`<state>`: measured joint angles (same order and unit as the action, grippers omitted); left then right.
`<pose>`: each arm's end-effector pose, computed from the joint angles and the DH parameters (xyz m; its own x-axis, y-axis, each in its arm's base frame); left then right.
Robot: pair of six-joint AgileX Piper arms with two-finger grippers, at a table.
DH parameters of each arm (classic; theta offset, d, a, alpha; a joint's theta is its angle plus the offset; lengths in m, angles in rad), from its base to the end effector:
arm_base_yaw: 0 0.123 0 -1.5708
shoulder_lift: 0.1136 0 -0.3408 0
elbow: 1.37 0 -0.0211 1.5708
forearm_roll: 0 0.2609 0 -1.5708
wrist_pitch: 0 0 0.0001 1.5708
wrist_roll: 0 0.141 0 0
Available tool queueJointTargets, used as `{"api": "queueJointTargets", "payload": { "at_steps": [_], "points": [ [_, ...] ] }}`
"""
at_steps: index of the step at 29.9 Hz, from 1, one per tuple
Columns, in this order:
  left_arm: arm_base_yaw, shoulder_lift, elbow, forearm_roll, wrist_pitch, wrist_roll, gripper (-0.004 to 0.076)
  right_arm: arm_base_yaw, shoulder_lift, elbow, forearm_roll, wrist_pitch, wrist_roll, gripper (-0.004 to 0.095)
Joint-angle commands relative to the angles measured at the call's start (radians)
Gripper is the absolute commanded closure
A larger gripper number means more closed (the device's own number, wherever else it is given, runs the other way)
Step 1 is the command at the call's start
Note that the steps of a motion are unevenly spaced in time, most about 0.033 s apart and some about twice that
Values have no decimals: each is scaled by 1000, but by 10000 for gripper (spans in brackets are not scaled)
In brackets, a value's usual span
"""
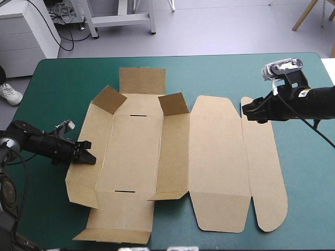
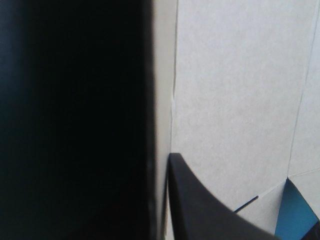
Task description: Fold the box
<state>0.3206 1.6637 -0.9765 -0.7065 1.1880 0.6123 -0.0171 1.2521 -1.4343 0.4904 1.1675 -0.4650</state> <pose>0.2966 0.0090 0.2148 -0.9944 -0.0786 -0.0712 -0.0196 0.7962 -0.6047 0.2612 0.0566 0.4508 -0.6577 -0.2192 -0.7207 -0.4533 0.8792 0.1464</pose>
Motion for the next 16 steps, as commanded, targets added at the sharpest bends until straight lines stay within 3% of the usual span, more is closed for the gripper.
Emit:
{"api": "queueJointTargets", "payload": {
  "at_steps": [1, 16],
  "points": [
    [-13, -43, -85, -45, 113, -6, 734, -5, -21, -23, -1, -32, -2, 376],
    [-247, -18, -354, 204, 95, 127, 734, -5, -21, -23, -37, 25, 39, 495]
  ]
}}
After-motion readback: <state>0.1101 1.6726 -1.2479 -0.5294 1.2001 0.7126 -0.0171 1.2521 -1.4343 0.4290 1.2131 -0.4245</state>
